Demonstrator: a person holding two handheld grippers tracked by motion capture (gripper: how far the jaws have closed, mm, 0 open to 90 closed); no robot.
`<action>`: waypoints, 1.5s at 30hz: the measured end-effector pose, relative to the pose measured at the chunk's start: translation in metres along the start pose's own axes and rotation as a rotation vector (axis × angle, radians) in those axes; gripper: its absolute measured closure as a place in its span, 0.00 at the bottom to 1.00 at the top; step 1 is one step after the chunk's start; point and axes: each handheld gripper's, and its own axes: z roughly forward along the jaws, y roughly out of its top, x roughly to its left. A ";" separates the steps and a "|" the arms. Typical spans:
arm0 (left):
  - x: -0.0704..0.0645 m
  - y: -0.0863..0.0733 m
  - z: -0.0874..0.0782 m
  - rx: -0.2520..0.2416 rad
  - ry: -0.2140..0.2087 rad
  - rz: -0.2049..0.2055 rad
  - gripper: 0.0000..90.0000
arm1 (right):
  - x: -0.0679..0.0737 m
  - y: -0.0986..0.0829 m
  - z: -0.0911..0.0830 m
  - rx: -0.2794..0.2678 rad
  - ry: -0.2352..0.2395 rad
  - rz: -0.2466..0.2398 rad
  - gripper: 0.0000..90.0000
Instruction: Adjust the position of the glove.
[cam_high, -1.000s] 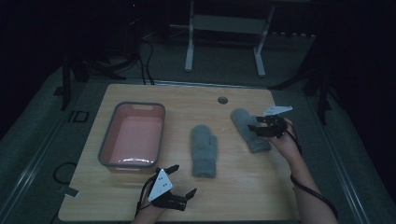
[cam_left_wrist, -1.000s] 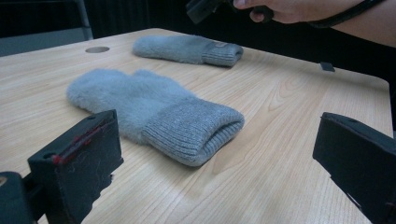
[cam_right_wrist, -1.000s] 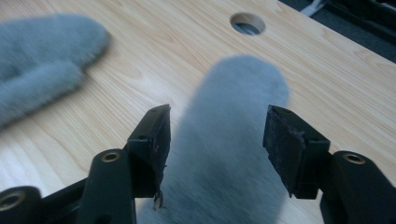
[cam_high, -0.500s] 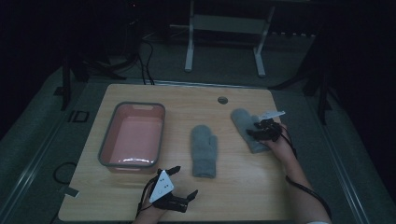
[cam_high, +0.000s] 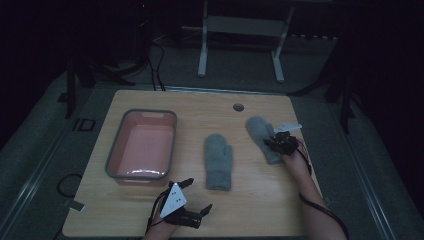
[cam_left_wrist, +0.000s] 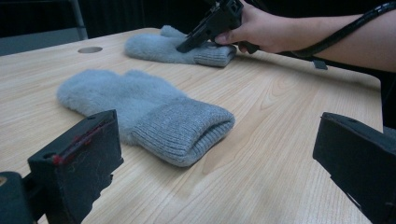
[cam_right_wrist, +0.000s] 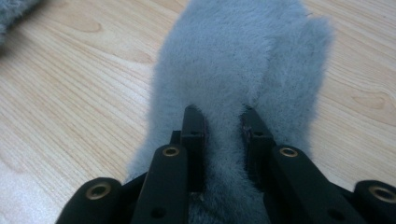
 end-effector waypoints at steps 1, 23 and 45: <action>0.000 0.000 0.000 -0.004 0.001 -0.003 0.02 | 0.001 0.000 -0.001 -0.001 -0.009 0.014 0.85; 0.001 0.001 -0.001 -0.008 0.009 -0.010 0.02 | 0.044 -0.006 -0.102 -0.156 -0.203 0.205 0.89; 0.001 0.001 0.000 -0.008 0.002 -0.008 0.02 | 0.054 -0.078 -0.093 -0.017 -0.207 0.359 0.79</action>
